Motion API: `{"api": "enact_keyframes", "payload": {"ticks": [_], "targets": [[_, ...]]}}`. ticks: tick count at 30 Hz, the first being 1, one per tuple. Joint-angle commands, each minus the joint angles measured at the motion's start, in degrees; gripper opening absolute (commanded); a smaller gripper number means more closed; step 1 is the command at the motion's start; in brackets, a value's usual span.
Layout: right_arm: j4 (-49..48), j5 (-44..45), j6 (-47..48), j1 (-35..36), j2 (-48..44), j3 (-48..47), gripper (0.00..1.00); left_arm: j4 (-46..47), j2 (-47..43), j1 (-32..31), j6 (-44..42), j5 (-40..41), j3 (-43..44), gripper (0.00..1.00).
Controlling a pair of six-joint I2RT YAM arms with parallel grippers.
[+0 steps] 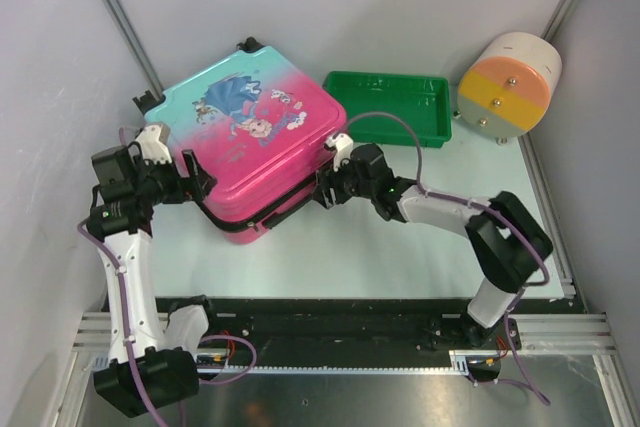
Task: Open, take out, and arrange the luggage
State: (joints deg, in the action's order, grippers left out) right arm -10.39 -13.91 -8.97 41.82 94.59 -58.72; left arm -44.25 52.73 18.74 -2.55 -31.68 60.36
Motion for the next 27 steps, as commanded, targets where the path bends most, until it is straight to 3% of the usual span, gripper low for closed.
{"api": "enact_keyframes", "payload": {"ticks": [1,9,18,21,25,27], "targets": [[-11.57,-2.0,4.48,2.02,6.29,-3.67,0.64,-0.92,0.18,0.95,-1.41,-1.11,2.13,0.95],[-17.55,0.55,4.49,4.93,18.96,-16.59,0.64,-0.84,3.43,4.63,-1.32,-3.65,3.36,0.95],[-16.15,7.32,0.19,4.58,29.06,-32.23,0.64,-0.84,2.56,5.86,-5.54,-3.3,0.82,0.95],[-15.97,6.18,0.36,4.76,28.64,-32.17,0.64,-1.1,-0.51,6.13,-8.87,-3.04,-1.73,0.92],[-15.98,-0.04,0.62,4.5,24.52,-27.26,0.66,-3.47,-5.53,6.13,-23.14,-5.13,-3.05,0.92],[-13.87,-1.38,0.54,4.23,23.28,-26.19,0.66,-4.53,-5.8,5.87,-26.36,-2.96,-2.53,0.92]]}}
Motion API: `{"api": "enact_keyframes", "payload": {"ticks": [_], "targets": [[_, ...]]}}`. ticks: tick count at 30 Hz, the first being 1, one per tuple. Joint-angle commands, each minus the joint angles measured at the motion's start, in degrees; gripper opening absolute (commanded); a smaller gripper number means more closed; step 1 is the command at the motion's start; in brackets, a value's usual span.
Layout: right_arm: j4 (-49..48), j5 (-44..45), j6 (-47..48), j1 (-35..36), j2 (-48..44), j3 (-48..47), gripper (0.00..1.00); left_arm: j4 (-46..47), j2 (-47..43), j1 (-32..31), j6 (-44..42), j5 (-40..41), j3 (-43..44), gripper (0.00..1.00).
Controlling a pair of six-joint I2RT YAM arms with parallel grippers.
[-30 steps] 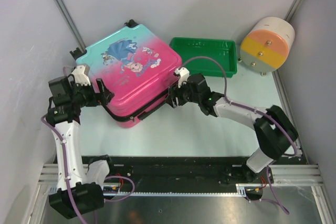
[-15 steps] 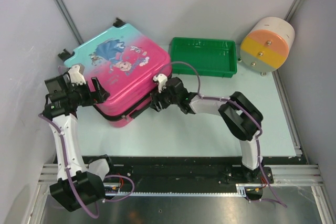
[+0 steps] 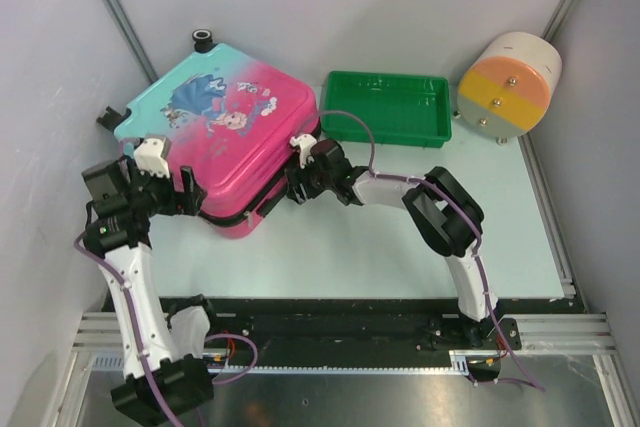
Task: Open, take out, and arrange the luggage
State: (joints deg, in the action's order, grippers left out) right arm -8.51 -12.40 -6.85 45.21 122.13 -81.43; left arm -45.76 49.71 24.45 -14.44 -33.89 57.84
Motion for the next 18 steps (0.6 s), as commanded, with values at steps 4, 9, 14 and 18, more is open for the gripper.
{"api": "enact_keyframes", "payload": {"ticks": [4,9,14,18], "targets": [[-15.56,-1.67,-0.98,-1.08,-5.58,-2.59,0.66,-5.13,-1.37,0.16,-14.92,0.94,1.22,0.91],[-19.61,1.07,-0.88,-4.34,-0.23,-8.47,0.65,-5.39,-1.2,-0.98,-14.22,-1.97,0.16,0.91],[-22.06,1.07,2.18,-6.01,5.83,-15.59,0.64,-5.48,-1.55,-3.7,-17.2,0.66,-1.94,0.89],[-26.46,3.08,3.78,-6.54,6.72,-16.74,0.63,-5.48,-2.16,-8.09,-23.07,4.17,-5.28,0.88]]}}
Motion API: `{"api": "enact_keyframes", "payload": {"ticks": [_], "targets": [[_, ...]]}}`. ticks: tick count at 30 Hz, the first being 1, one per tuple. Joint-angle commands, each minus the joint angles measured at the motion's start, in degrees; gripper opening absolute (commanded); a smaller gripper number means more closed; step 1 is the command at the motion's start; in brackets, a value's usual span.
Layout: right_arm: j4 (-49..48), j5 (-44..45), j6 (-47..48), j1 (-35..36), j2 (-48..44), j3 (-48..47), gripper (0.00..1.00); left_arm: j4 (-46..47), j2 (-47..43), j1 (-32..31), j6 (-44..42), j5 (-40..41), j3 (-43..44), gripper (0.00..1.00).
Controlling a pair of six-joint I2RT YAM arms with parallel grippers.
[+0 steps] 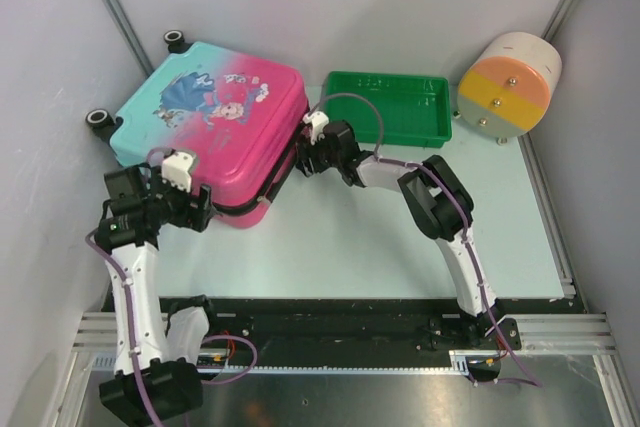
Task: Open, take out, and arrange the luggage
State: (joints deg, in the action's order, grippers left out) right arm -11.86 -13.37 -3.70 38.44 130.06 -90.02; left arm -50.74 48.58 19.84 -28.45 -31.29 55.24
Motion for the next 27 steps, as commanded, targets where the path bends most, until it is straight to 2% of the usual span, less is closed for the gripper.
{"api": "enact_keyframes", "payload": {"ticks": [1,5,7,10,14,18,23,27], "targets": [[-24.08,4.22,0.72,0.06,-1.04,-8.59,0.63,-0.41,-1.03,-5.49,-9.69,1.32,-3.9,0.86],[-24.0,1.61,0.36,-1.17,-3.14,-8.43,0.61,1.51,1.95,-10.68,-9.27,0.79,-4.18,0.83],[-22.52,-0.95,0.1,-2.05,-7.7,-3.34,0.61,3.36,5.29,-13.14,-7.86,0.79,-2.87,0.81],[-21.9,-9.2,1.76,-3.01,-16.22,7.26,0.63,9.32,9.51,-15.87,-5.57,1.66,-1.55,0.79],[-15.32,-25.52,4.83,-4.68,-22.3,13.46,0.64,13.73,15.83,-19.31,-3.03,2.63,1.09,0.76],[-10.82,-30.57,7.65,-4.86,-23.1,15.75,0.65,17.07,21.72,-25.88,-1.18,3.86,3.99,0.74],[-10.99,-33.21,15.29,-3.9,-20.99,16.1,0.65,17.52,21.57,-28.1,0.58,4.39,6.63,0.73],[-6.79,-34.27,21.79,-4.59,-20.02,16.1,0.66,13.4,13.15,-27.92,-0.9,4.49,5.58,0.79]]}}
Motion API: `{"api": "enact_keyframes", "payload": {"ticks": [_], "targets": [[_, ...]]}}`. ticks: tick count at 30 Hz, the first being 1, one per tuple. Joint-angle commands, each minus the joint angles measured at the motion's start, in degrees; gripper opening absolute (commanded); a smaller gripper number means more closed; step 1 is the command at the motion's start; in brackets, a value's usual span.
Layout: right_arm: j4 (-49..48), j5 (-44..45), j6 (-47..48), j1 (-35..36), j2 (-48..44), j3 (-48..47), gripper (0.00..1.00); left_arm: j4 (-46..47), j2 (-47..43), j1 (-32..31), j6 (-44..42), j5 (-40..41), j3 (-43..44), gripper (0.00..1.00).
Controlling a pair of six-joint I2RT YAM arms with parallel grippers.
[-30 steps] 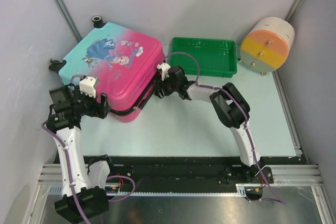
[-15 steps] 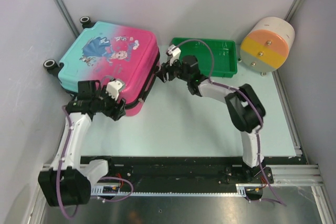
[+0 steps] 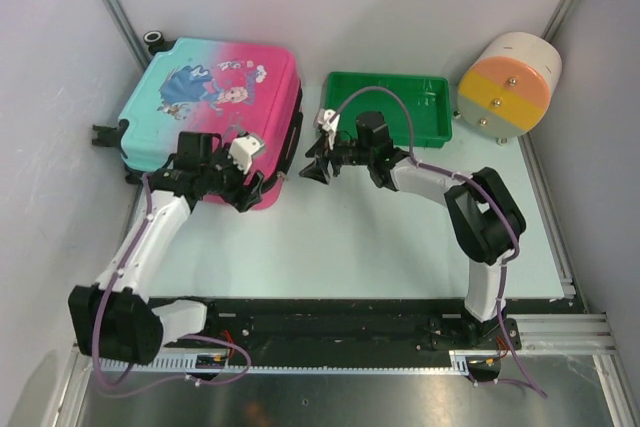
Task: Open, take out, and arrange the luggage
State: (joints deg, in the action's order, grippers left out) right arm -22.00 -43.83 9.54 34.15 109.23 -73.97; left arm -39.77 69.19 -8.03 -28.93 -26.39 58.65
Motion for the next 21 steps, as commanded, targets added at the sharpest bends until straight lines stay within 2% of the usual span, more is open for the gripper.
{"api": "enact_keyframes", "payload": {"ticks": [1,8,14,21], "targets": [[3.8,-5.19,9.17,-0.75,1.07,0.06,0.66,0.59,-9.14,-0.05,-0.08,-0.85,1.82,0.8],[2.41,-9.96,9.53,0.3,3.09,-0.12,0.74,-1.1,-20.4,0.21,4.67,-1.3,-2.4,0.84],[-2.86,-9.87,6.2,2.67,7.83,-3.1,0.75,-1.1,-21.46,2.84,8.53,-4.89,-3.02,0.85],[-9.19,-9.08,-0.3,4.17,13.72,-6.97,0.73,-1.01,-20.23,2.93,9.85,-6.48,-1.61,0.85]]}}
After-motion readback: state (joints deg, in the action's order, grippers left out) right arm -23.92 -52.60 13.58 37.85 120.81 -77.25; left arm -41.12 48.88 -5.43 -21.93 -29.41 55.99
